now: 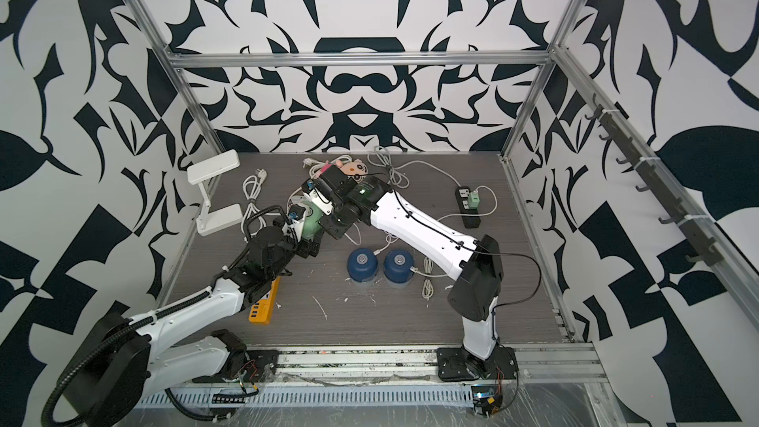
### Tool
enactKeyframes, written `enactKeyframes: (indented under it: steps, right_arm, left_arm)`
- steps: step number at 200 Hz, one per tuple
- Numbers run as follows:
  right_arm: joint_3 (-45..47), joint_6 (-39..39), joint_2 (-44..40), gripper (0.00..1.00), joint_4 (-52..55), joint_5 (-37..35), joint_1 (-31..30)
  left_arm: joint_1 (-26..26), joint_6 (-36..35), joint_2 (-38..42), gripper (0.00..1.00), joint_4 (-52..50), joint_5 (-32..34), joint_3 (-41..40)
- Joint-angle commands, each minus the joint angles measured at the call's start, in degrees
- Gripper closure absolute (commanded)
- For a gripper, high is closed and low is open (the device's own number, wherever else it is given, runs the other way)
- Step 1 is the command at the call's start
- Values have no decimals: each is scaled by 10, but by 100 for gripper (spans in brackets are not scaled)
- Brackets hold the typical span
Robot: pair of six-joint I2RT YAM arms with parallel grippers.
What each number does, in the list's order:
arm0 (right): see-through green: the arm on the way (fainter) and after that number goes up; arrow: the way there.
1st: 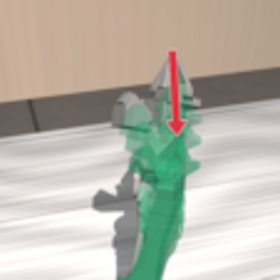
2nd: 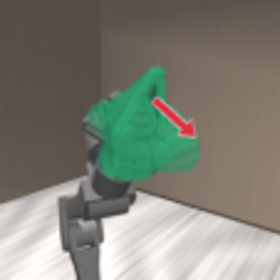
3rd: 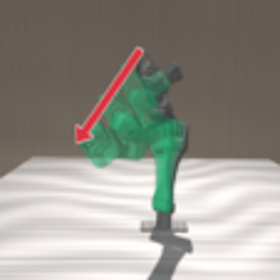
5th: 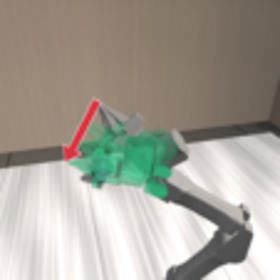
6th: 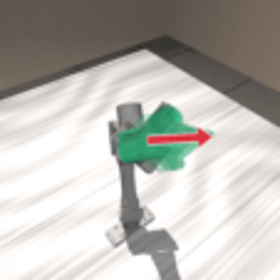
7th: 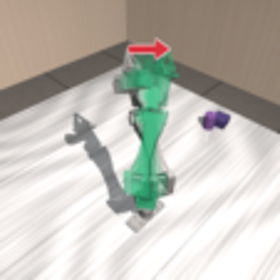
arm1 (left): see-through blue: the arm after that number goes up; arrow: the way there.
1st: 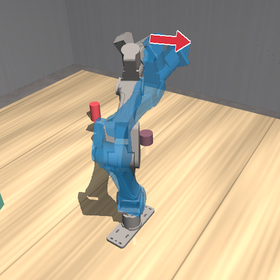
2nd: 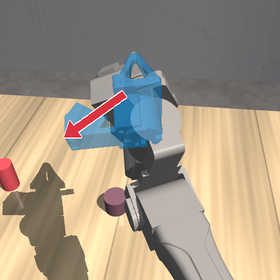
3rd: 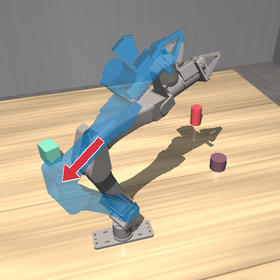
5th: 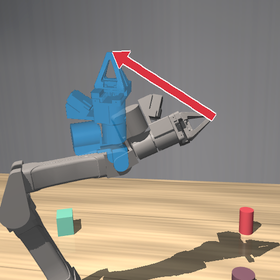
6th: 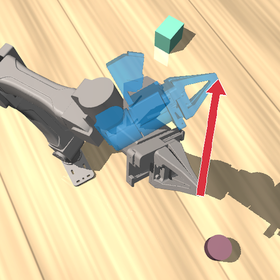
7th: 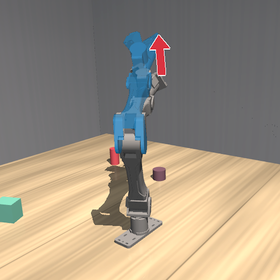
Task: Charge the cordless meat grinders
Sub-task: Insert the charging cable into the cordless meat grinder.
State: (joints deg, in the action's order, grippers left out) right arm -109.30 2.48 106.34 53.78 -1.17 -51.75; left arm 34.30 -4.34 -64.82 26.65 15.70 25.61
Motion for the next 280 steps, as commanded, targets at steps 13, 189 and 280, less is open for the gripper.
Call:
enactKeyframes:
  steps: [13,189,280]
  right_arm:
    - [-45,-30,-9,100,40,2,-13]
    - [-115,-89,40,100,105,22,-32]
    - [-132,-89,52,100,122,11,-38]
  left_arm:
    - [-1,-15,10,45,20,7,21]
    - [-1,-29,-1,48,67,-4,16]
    - [-1,-27,4,48,68,15,13]
